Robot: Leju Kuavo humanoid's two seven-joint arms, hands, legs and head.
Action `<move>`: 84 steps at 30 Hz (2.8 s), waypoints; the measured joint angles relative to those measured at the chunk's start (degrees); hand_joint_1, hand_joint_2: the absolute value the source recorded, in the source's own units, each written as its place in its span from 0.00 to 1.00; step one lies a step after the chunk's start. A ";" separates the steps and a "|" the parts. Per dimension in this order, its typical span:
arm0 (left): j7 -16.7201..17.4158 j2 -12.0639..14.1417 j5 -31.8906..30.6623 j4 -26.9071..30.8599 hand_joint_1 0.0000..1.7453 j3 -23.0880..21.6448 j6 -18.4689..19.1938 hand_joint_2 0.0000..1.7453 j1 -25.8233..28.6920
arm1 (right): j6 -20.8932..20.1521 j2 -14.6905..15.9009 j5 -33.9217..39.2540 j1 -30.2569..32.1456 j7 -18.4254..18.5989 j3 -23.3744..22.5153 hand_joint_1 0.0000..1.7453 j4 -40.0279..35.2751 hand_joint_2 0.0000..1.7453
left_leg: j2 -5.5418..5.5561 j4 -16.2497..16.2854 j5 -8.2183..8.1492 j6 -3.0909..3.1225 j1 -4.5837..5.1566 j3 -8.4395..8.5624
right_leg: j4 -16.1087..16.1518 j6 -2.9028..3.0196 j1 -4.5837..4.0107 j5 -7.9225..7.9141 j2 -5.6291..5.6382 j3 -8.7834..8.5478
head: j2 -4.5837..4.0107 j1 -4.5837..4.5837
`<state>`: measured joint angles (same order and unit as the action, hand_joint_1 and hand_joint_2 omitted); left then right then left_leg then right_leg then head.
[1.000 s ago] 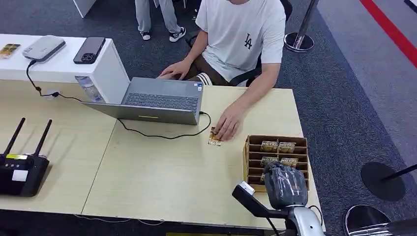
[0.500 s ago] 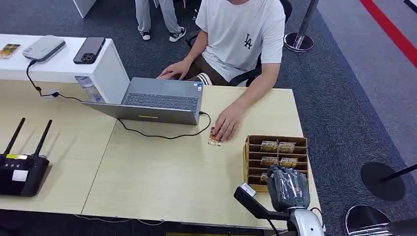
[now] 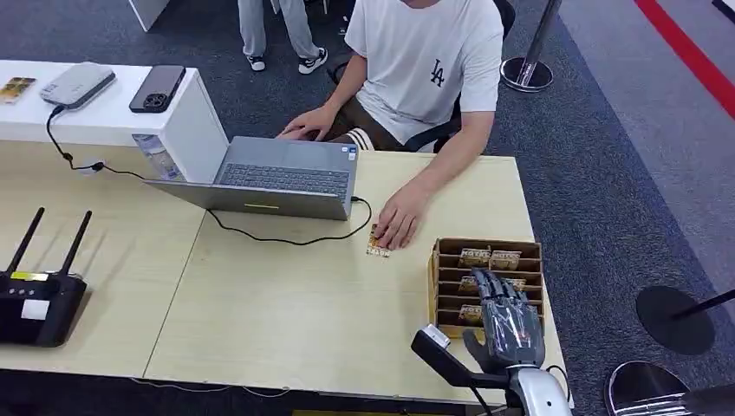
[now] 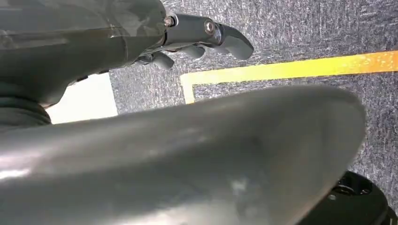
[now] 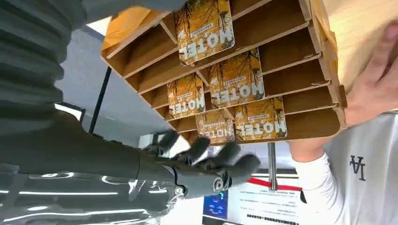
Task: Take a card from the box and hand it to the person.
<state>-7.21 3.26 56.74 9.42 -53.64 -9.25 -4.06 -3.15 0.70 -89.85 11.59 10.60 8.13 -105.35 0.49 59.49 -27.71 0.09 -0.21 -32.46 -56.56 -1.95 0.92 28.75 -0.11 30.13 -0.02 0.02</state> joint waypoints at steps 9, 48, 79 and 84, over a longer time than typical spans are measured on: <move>0.07 0.00 0.11 0.00 0.00 -0.02 0.00 0.00 0.00 | 0.02 0.00 0.00 0.00 0.00 0.00 0.25 0.00 1.00 | 0.00 0.00 0.00 0.00 0.00 0.00 | 0.00 0.00 0.00 0.00 0.00 0.00 | 0.00 0.00; 0.33 0.00 0.37 -0.02 0.00 -1.14 0.00 0.00 -0.01 | -1.09 -0.02 1.22 -0.71 -0.17 -2.47 0.46 4.92 1.00 | 0.00 0.00 0.00 0.00 0.00 0.01 | 0.00 0.00 0.00 0.00 0.00 0.00 | 0.00 0.00; 0.13 0.00 0.89 -0.02 0.00 -2.12 0.04 0.00 -0.01 | 2.23 -0.20 2.25 -0.70 -2.16 -3.30 0.35 4.44 1.00 | 0.00 0.00 0.00 0.00 0.00 0.01 | 0.00 0.00 0.00 0.00 0.00 0.00 | 0.00 0.00; 0.13 0.00 1.22 -0.02 0.00 -2.16 0.04 0.00 -0.01 | 2.21 -0.35 2.23 -0.42 -2.38 -3.28 0.38 3.65 1.00 | 0.00 0.00 0.00 0.00 0.00 0.01 | 0.00 0.00 0.00 0.00 0.00 0.00 | 0.00 0.00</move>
<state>-7.08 3.26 57.97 9.40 -55.80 -9.20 -4.07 -0.94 0.35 -87.62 11.17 8.22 4.85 -101.70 0.49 59.50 -27.71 0.09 -0.21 -32.45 -56.56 -1.95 0.92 28.75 -0.11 30.13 -0.02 0.02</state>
